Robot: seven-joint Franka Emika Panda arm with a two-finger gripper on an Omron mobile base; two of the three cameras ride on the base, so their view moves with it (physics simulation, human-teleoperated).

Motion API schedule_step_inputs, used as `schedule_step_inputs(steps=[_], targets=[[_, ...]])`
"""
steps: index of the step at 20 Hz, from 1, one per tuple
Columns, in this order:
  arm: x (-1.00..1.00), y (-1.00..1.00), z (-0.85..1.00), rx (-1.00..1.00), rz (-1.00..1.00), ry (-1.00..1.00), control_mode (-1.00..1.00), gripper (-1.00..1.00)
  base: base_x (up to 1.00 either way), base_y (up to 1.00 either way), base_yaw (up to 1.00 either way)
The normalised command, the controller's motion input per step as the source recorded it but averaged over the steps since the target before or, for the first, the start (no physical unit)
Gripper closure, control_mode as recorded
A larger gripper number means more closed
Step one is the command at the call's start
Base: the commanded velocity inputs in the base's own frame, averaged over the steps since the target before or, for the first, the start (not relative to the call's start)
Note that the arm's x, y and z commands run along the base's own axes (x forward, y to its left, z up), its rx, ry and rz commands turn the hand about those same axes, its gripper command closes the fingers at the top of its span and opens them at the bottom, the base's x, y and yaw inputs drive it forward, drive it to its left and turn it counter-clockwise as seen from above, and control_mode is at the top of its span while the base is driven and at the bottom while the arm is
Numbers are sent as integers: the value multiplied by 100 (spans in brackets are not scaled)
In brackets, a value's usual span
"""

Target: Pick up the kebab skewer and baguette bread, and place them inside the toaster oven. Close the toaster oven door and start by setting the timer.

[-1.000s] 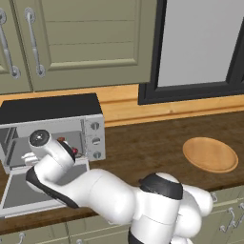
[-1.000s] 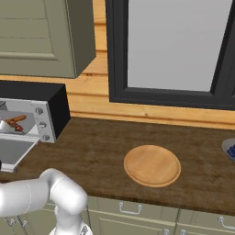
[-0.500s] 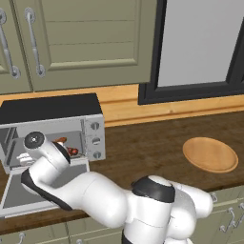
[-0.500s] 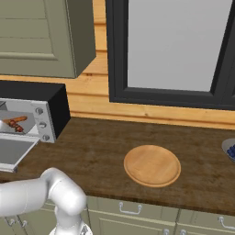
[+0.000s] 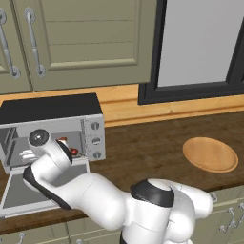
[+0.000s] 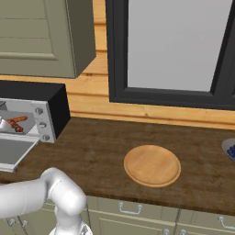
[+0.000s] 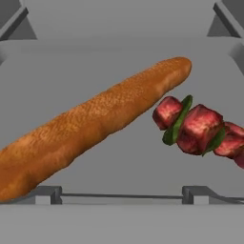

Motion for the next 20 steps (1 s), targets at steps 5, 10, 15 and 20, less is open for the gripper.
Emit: schedule_step_inputs(steps=[5,10,15,20], targets=[[0,0,-26,3,0,0,-100,-100,0,0,0],[-8,0,-16,3,0,-7,-100,-100,0,0,0],[-27,-1,-3,2,0,-6,-100,-100,0,0,0],[2,-10,-14,2,0,-8,-100,-100,0,0,0]])
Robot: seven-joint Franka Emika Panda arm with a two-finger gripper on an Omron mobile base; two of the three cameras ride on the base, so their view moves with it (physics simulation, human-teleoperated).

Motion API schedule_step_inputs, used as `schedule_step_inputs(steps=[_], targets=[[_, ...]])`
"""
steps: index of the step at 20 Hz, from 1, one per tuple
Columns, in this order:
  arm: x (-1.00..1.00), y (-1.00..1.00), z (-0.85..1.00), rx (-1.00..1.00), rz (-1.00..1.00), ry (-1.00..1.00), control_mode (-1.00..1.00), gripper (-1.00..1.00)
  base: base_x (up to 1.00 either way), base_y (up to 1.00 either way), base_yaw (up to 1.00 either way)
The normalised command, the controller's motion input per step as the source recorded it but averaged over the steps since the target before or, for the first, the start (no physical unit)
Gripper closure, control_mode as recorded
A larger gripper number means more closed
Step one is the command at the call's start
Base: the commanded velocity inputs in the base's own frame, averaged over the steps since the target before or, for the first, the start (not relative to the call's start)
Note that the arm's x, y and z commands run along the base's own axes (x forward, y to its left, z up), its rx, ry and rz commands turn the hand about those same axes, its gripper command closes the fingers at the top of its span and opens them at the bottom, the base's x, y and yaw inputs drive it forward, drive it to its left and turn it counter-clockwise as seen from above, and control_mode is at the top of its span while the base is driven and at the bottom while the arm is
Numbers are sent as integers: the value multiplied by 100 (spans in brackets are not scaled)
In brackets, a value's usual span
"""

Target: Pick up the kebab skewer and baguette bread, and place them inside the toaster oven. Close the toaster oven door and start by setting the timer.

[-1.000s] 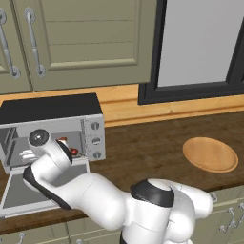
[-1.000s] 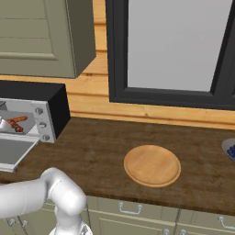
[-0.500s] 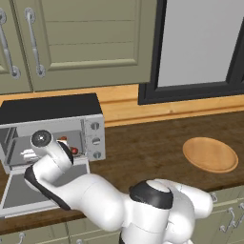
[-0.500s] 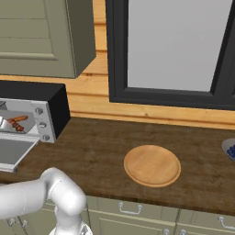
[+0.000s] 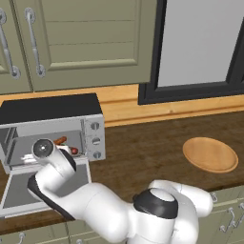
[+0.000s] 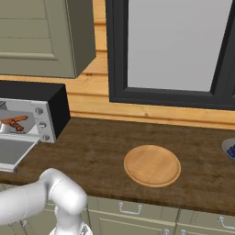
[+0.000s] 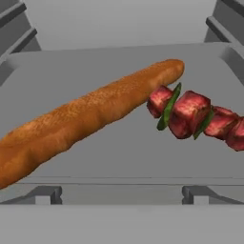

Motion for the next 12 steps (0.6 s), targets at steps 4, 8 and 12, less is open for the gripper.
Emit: schedule_step_inputs(steps=[4,8,12], targets=[[4,-7,-12,0,0,-12,-100,-100,0,0,0],[2,0,-10,0,0,-9,-100,-100,0,0,0],[4,-1,-5,1,0,-7,-100,-100,0,0,0]])
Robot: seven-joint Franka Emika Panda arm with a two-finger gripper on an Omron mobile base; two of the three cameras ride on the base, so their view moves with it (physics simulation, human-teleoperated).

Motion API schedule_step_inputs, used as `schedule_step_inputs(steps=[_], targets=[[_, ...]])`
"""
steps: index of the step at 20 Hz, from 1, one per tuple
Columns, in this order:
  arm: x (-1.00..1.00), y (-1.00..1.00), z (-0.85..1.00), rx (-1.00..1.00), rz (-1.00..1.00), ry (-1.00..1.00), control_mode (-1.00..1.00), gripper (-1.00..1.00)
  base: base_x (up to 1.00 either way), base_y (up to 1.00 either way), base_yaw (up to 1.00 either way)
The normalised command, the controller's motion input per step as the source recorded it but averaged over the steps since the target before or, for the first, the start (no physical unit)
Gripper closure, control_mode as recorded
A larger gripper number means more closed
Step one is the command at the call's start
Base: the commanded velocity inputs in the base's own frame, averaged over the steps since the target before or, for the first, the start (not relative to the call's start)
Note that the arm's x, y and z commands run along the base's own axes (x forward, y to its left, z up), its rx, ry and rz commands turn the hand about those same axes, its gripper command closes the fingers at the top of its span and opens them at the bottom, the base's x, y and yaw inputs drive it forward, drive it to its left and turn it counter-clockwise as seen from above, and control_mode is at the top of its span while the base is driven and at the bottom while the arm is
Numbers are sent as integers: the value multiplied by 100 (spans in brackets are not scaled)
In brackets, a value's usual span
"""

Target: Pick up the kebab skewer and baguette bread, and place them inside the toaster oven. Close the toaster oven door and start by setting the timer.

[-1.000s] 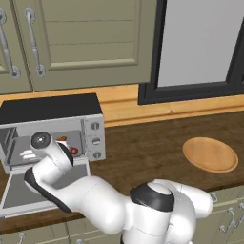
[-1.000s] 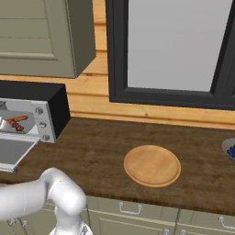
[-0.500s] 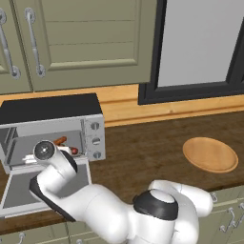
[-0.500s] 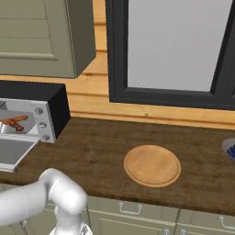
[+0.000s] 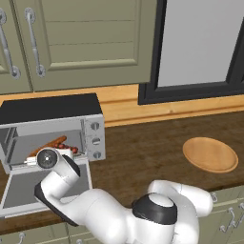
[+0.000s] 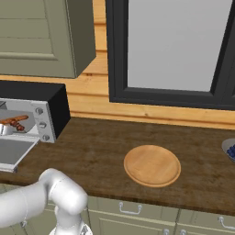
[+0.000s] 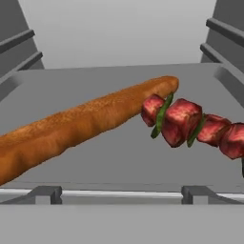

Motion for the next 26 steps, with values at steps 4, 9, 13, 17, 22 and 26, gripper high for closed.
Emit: schedule_step_inputs(steps=[4,9,13,17,22,26], targets=[[13,0,-3,2,0,-4,-100,-100,0,0,0],[15,0,-8,3,0,-2,-100,-100,0,0,0],[6,0,-17,1,0,-4,-100,-100,0,0,0],[2,0,-24,0,0,-7,-100,-100,0,0,0],[5,0,-23,0,0,-13,-100,-100,0,0,0],[15,-2,-1,3,0,-10,-100,-100,0,0,0]])
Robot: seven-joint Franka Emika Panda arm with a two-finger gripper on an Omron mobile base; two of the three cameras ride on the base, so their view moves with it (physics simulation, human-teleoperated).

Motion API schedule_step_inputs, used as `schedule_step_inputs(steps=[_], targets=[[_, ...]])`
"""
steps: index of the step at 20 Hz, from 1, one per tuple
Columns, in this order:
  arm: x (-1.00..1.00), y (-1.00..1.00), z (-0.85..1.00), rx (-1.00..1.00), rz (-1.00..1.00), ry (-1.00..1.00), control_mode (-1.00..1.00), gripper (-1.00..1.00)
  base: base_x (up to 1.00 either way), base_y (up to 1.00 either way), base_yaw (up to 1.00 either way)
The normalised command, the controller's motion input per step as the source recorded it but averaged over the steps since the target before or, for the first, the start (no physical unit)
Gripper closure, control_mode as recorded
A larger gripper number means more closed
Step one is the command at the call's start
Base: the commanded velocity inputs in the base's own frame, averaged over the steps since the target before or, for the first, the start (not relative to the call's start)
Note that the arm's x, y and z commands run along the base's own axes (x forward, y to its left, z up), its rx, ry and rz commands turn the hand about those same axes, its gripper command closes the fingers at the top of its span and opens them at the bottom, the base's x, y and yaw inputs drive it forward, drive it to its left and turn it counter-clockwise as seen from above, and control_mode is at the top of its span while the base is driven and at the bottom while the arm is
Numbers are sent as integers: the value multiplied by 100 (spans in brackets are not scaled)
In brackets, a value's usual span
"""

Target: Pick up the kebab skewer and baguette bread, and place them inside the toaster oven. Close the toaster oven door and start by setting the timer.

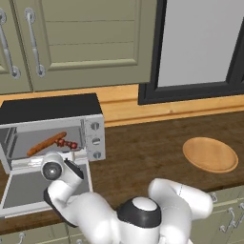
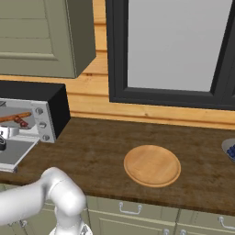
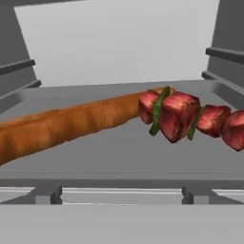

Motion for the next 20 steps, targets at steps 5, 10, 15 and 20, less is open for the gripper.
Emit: schedule_step_inputs(steps=[5,10,15,20], targets=[[21,0,0,7,0,-3,-100,-100,0,0,0],[28,0,1,7,-1,0,-100,-100,0,0,0],[31,0,0,6,-2,0,-100,-100,0,0,0],[29,0,3,4,0,0,-100,-100,0,0,0]])
